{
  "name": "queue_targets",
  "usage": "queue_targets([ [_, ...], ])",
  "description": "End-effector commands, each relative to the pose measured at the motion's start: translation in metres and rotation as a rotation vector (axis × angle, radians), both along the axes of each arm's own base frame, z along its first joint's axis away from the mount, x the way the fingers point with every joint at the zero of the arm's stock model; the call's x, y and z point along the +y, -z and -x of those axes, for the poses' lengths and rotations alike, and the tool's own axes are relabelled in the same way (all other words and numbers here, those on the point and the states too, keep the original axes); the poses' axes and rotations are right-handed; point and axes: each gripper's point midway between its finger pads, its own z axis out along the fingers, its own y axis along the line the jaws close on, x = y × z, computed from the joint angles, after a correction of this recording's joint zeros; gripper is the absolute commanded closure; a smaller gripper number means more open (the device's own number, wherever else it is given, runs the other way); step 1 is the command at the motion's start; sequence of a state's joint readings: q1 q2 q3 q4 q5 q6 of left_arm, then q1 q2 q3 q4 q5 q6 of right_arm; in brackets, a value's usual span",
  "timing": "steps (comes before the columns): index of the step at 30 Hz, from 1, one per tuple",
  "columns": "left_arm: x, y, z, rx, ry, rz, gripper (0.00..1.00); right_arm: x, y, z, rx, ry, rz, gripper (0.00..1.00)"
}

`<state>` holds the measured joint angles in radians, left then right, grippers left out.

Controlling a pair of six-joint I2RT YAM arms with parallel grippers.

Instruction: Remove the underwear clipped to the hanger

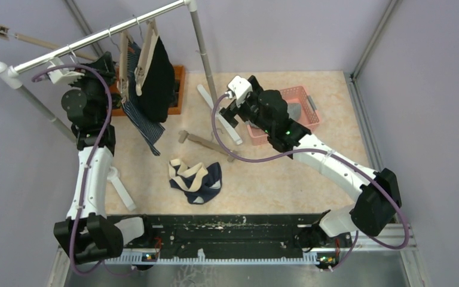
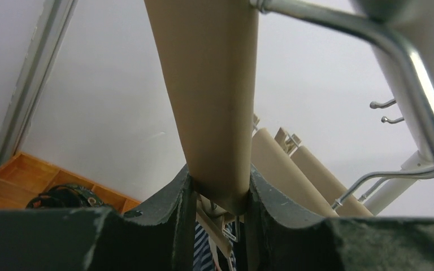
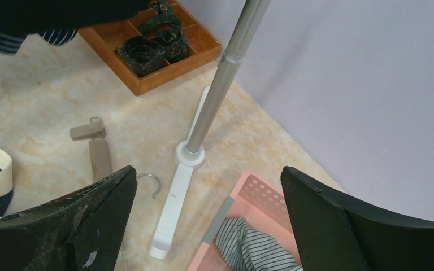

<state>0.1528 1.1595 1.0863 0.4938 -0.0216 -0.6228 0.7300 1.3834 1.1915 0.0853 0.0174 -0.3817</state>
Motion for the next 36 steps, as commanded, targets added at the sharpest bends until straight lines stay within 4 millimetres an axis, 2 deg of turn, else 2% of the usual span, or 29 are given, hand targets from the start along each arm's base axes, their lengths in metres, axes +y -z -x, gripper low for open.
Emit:
queue_targets([
  [1, -0.011, -0.022, 0.009, -0.025, 0.079, 0.011, 1.00, 0.004, -0.018, -0.006, -0.049, 0.002, -0.050, 0.02],
  [3, -0.012, -0.018, 0.010, -0.017, 0.091, 0.032, 1.00, 0.005, -0.016, -0.007, -0.050, 0.000, -0.048, 0.02],
  [10, -0.018, 0.014, 0.012, 0.048, 0.145, 0.145, 1.00, 0.009, -0.015, -0.005, -0.051, -0.021, -0.055, 0.02],
  [13, -0.018, 0.019, 0.013, 0.059, 0.155, 0.186, 1.00, 0.010, -0.014, -0.004, -0.050, -0.031, -0.058, 0.02],
  [21, -0.004, 0.000, 0.017, 0.029, 0.104, 0.261, 1.00, 0.015, -0.012, 0.000, -0.034, -0.059, -0.075, 0.03],
  [26, 0.004, -0.026, 0.016, -0.030, 0.089, 0.300, 1.00, 0.017, -0.012, 0.002, -0.027, -0.074, -0.085, 0.03],
  [30, 0.016, -0.035, 0.012, -0.069, 0.078, 0.352, 1.00, 0.019, -0.010, 0.005, -0.013, -0.087, -0.096, 0.03],
  [36, 0.023, -0.029, 0.006, -0.075, 0.073, 0.434, 1.00, 0.021, -0.007, 0.009, 0.002, -0.107, -0.106, 0.03],
])
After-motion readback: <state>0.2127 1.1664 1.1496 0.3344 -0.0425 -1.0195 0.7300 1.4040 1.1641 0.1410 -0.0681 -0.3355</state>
